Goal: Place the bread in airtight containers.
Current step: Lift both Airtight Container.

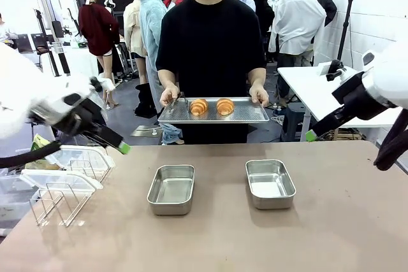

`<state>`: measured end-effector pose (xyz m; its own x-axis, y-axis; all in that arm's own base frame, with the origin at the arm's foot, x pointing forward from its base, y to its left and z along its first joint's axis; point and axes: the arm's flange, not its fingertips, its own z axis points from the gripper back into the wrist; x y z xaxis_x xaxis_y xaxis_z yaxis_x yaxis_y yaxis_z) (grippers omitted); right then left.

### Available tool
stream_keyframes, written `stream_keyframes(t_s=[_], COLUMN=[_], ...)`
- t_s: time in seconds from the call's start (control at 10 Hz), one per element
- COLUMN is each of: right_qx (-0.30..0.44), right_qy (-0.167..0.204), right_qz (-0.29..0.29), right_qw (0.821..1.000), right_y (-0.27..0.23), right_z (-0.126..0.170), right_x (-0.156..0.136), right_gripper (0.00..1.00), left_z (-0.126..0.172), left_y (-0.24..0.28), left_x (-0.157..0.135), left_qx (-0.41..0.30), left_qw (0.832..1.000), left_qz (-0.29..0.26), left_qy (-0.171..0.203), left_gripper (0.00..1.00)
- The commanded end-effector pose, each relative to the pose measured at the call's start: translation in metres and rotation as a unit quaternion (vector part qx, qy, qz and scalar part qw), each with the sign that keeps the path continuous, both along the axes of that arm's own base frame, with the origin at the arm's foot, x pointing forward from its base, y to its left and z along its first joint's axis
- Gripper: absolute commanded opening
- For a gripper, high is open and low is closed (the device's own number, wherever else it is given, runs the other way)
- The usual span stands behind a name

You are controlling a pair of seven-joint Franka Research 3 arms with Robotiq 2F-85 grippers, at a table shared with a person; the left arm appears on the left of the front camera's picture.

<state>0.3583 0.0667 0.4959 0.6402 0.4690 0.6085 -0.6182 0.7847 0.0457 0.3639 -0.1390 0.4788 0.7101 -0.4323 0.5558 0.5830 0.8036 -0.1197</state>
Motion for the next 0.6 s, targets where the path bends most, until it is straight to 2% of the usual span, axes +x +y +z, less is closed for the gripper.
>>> stream_keyframes(t_s=[0.0,0.2,0.4,0.5], right_qx=[-0.040,-0.085,-0.110,-0.121], right_qy=[0.044,0.088,0.110,0.117], right_qz=[-0.066,-0.142,-0.175,-0.184], right_qw=[0.996,0.982,0.972,0.968], right_y=[0.025,0.048,0.067,0.075], right_z=[-0.015,-0.035,-0.055,-0.063], right_x=[0.014,0.035,0.057,0.065], right_gripper=[1.00,1.00,1.00,1.00], left_z=[-0.007,-0.017,-0.028,-0.033], left_y=[-0.032,-0.060,-0.074,-0.077], left_x=[0.022,0.032,0.049,0.056], left_qx=[0.008,0.035,0.071,0.100], left_qw=[0.998,0.992,0.982,0.972], left_qz=[0.045,0.113,0.167,0.197], left_qy=[0.035,0.052,0.059,0.078], left_gripper=[1.00,1.00,1.00,1.00])
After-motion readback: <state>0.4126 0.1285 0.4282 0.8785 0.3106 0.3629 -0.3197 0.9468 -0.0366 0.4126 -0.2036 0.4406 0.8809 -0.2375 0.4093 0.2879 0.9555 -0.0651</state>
